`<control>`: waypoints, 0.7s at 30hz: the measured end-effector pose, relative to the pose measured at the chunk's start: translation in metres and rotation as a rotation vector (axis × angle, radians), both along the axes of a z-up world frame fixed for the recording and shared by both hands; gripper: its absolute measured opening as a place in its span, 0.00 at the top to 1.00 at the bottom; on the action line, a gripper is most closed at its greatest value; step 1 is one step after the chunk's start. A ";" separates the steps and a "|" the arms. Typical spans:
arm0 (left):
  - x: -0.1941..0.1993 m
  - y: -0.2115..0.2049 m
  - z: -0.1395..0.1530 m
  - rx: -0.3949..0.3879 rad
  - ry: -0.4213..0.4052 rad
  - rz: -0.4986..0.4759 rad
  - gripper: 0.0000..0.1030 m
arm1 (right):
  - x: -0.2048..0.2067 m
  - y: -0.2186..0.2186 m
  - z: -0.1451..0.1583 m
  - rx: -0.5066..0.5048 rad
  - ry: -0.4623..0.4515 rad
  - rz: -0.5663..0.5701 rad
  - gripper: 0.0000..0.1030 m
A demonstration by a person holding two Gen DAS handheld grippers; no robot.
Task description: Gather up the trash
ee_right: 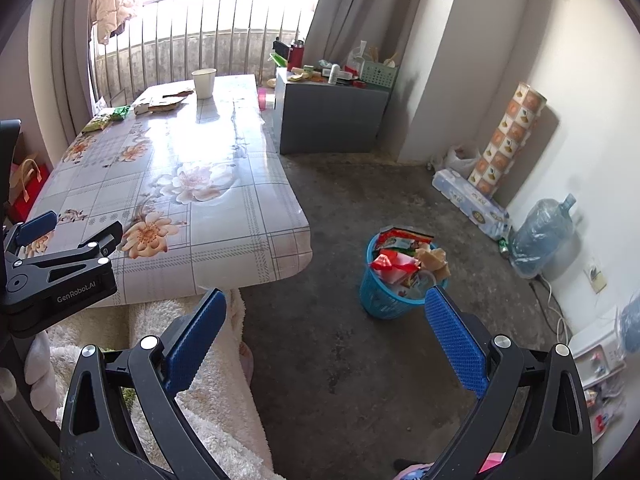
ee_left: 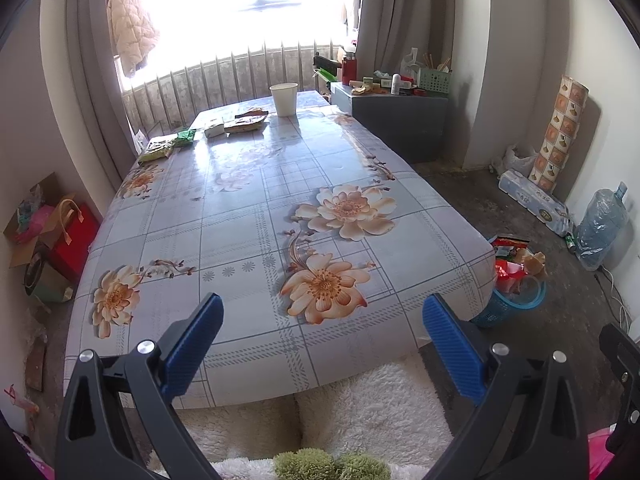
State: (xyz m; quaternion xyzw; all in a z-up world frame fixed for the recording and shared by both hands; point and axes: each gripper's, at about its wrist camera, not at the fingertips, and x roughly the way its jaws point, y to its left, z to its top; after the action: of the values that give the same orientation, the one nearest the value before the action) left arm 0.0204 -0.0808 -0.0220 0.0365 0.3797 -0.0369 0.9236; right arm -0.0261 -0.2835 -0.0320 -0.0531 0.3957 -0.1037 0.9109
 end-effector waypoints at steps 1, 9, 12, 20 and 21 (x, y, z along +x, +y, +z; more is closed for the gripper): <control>0.000 0.000 0.000 0.002 -0.002 -0.001 0.05 | 0.000 0.000 0.000 0.001 -0.001 -0.001 0.07; -0.003 0.001 0.002 0.009 -0.017 0.001 0.05 | 0.001 0.000 0.001 0.002 -0.004 -0.003 0.07; -0.003 0.000 0.004 0.009 -0.024 0.001 0.05 | 0.001 0.000 0.001 0.001 -0.003 -0.002 0.07; -0.004 0.000 0.005 0.010 -0.023 0.001 0.05 | 0.000 -0.002 0.001 0.001 -0.004 0.000 0.07; -0.004 -0.001 0.006 0.011 -0.022 0.000 0.05 | 0.000 -0.002 0.001 0.000 -0.003 0.000 0.07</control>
State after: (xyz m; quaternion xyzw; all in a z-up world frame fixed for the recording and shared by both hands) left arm 0.0160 -0.0817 -0.0164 0.0418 0.3696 -0.0343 0.9276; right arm -0.0259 -0.2858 -0.0312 -0.0529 0.3944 -0.1036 0.9115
